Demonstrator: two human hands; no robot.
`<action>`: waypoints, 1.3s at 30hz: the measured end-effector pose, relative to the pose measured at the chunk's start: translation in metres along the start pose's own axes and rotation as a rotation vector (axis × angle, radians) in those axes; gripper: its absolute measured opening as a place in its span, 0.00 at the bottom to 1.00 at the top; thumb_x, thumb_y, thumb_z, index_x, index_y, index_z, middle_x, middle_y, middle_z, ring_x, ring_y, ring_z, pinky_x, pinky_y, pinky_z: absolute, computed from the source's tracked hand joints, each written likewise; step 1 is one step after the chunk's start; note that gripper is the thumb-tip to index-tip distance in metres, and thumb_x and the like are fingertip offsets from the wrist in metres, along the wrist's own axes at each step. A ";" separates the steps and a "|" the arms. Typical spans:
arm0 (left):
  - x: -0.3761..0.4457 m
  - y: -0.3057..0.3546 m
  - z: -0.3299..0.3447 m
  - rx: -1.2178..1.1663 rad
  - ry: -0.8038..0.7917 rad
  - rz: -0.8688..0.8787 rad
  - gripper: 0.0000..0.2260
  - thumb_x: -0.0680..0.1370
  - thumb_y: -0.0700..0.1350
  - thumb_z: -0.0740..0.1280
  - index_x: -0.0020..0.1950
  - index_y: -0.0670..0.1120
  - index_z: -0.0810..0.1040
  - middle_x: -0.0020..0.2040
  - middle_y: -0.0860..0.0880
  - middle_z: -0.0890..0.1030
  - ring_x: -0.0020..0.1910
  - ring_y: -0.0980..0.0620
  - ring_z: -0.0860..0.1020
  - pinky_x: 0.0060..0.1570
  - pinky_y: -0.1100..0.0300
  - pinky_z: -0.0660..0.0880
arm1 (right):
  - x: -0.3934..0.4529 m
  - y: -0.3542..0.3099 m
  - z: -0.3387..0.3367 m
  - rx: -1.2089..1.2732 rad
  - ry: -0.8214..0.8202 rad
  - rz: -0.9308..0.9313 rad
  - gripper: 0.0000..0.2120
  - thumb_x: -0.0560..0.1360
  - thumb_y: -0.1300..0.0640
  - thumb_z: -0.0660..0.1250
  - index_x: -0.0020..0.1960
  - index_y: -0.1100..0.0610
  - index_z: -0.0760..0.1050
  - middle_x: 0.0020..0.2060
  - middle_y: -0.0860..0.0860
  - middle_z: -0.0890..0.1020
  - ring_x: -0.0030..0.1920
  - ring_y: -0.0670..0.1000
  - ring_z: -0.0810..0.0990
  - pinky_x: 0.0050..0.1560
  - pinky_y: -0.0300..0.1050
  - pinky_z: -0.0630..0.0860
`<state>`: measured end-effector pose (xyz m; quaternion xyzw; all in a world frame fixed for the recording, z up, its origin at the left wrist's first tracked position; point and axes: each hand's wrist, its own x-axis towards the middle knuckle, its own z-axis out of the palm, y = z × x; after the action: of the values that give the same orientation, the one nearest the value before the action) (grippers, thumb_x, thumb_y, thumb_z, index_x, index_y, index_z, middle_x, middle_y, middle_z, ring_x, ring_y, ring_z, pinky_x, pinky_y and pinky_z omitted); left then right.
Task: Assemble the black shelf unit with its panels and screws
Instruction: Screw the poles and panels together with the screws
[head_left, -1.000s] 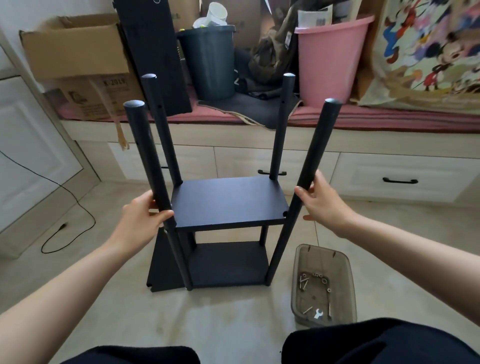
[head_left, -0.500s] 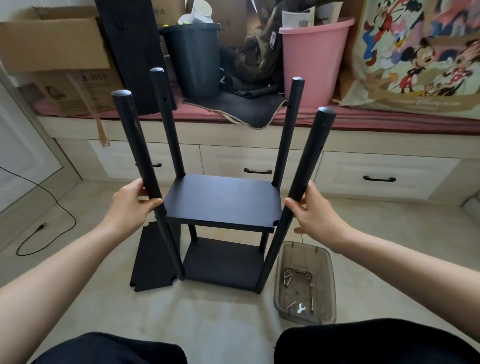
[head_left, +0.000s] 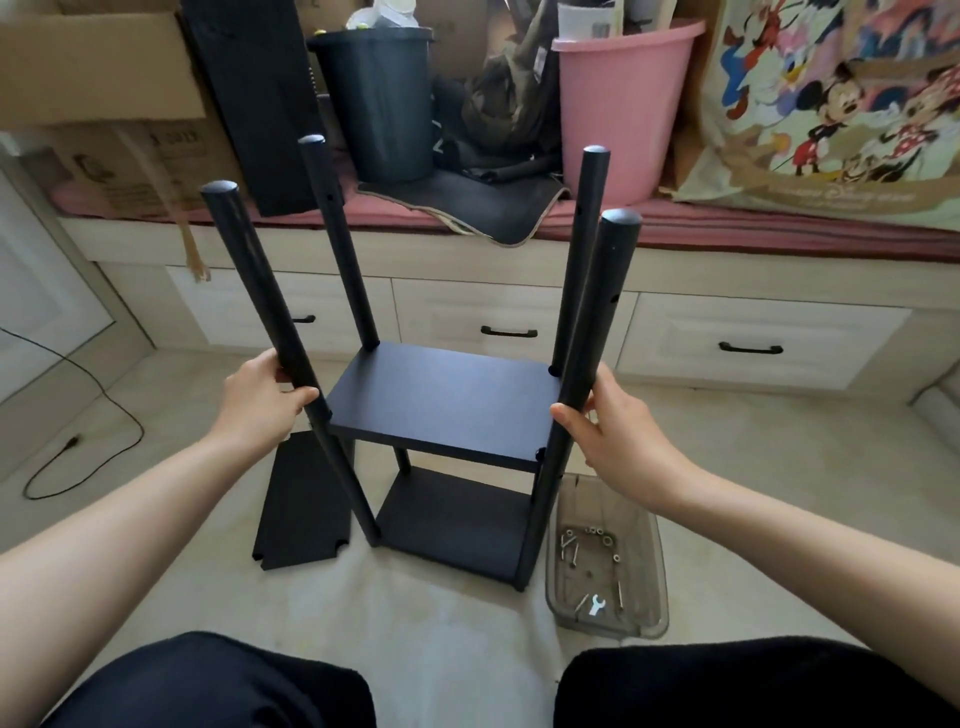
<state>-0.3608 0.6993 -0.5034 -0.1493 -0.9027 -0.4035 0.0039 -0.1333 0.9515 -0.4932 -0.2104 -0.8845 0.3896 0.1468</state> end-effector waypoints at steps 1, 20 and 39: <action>0.000 0.002 0.003 0.032 0.008 -0.012 0.10 0.77 0.37 0.72 0.57 0.43 0.77 0.53 0.44 0.82 0.56 0.42 0.80 0.58 0.44 0.78 | 0.000 0.000 0.000 -0.012 0.003 -0.003 0.15 0.81 0.54 0.63 0.66 0.54 0.66 0.48 0.53 0.78 0.46 0.53 0.76 0.46 0.48 0.72; -0.089 0.072 0.065 0.634 -0.838 0.329 0.45 0.76 0.60 0.70 0.83 0.54 0.45 0.83 0.52 0.50 0.81 0.45 0.49 0.77 0.49 0.56 | -0.015 -0.019 0.012 -0.089 -0.080 -0.128 0.11 0.76 0.47 0.70 0.53 0.47 0.71 0.38 0.43 0.80 0.40 0.43 0.79 0.43 0.42 0.76; -0.070 0.025 0.091 0.954 -0.544 0.756 0.42 0.80 0.51 0.66 0.81 0.55 0.37 0.82 0.53 0.41 0.81 0.42 0.42 0.74 0.36 0.56 | 0.042 0.004 -0.018 0.088 -0.035 0.318 0.25 0.80 0.50 0.65 0.74 0.53 0.61 0.56 0.52 0.77 0.53 0.54 0.79 0.55 0.53 0.81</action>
<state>-0.2769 0.7633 -0.5553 -0.5339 -0.8366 0.1214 -0.0171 -0.1608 0.9856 -0.4802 -0.3344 -0.8246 0.4497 0.0771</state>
